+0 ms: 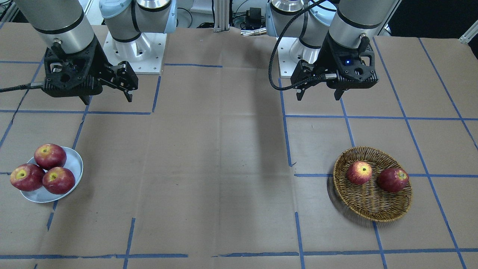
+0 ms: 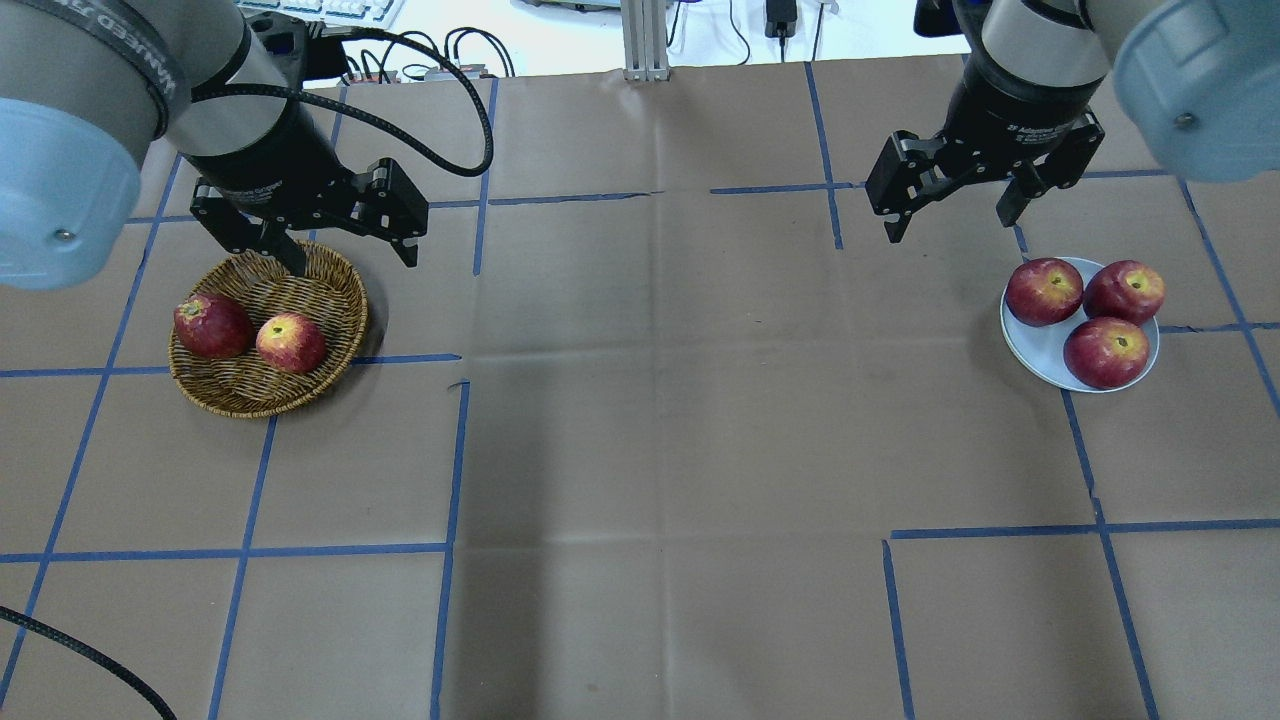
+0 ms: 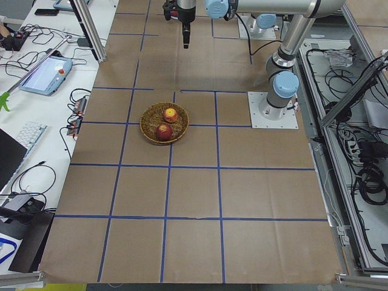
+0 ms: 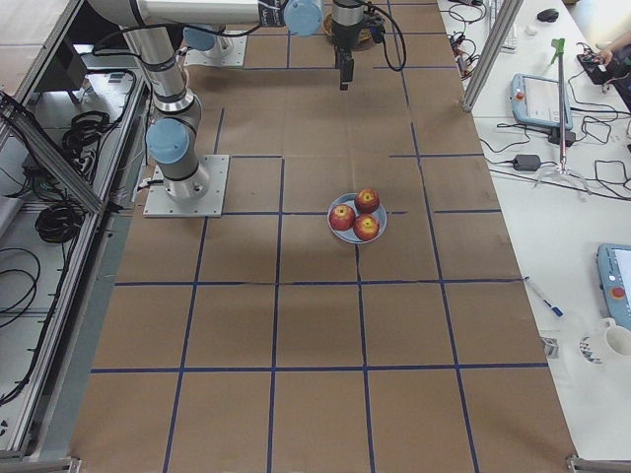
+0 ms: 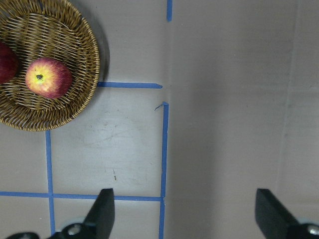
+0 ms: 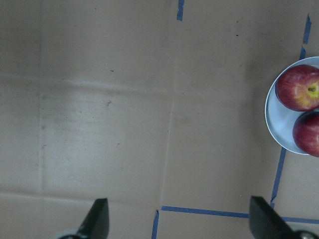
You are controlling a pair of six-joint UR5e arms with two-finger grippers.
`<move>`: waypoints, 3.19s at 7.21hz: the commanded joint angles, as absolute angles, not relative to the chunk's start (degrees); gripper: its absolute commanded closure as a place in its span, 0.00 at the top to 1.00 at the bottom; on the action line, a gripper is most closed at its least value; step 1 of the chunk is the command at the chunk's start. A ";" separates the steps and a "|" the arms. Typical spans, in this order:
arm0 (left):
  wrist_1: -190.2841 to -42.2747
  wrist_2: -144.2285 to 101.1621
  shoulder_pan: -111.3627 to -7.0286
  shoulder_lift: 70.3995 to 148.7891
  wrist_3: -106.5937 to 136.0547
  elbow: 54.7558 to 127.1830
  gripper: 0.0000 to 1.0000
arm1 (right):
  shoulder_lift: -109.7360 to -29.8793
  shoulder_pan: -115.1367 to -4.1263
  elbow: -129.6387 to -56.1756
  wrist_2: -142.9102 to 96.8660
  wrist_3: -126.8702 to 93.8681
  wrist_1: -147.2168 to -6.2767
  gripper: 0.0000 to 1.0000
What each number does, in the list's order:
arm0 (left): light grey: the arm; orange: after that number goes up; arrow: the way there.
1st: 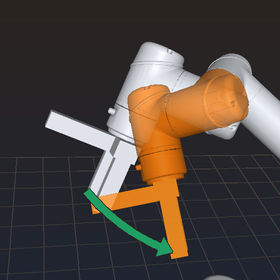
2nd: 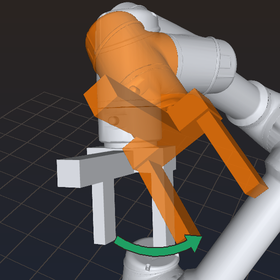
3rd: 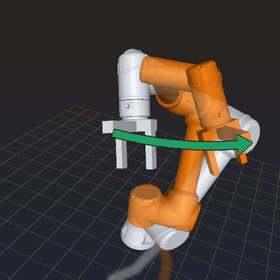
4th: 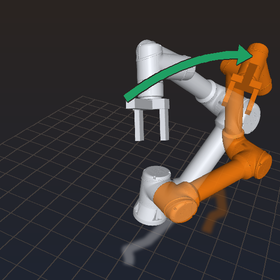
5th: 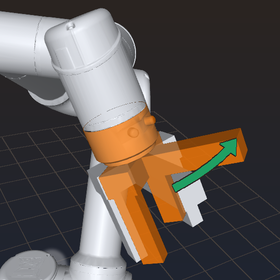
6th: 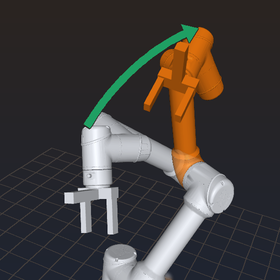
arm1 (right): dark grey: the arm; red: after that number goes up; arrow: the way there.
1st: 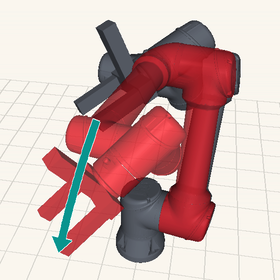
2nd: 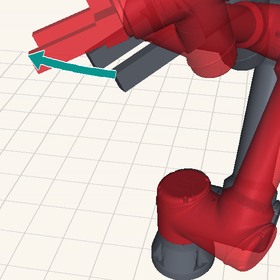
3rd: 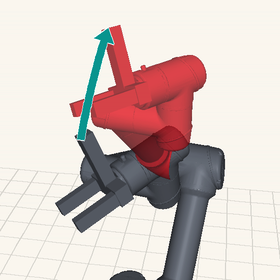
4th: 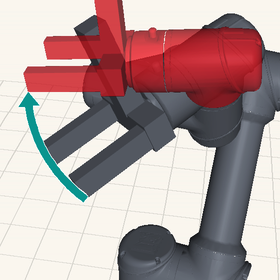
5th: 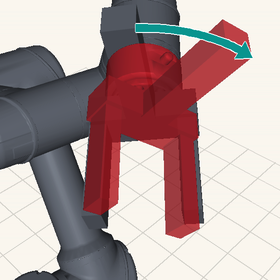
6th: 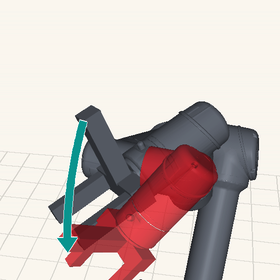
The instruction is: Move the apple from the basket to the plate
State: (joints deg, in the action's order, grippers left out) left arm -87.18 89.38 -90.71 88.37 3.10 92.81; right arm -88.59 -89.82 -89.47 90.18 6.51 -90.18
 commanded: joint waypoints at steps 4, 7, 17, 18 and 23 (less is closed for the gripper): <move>-87.10 89.47 -90.62 88.33 3.08 92.72 1.00 | -88.59 -89.82 -89.47 90.18 6.50 -90.18 1.00; -87.19 89.47 -90.62 88.33 3.08 92.81 1.00 | -88.59 -89.82 -89.47 90.18 6.59 -90.09 1.00; -87.90 89.30 -90.62 88.41 2.72 93.07 1.00 | -88.59 -89.82 -89.47 90.18 6.59 -90.18 1.00; -88.50 89.64 -90.27 87.98 2.72 93.16 1.00 | -88.59 -89.82 -89.47 90.18 6.59 -90.09 1.00; -83.69 95.67 -86.59 91.04 -10.61 95.18 1.00 | -88.59 -89.82 -89.56 90.18 6.50 -90.09 1.00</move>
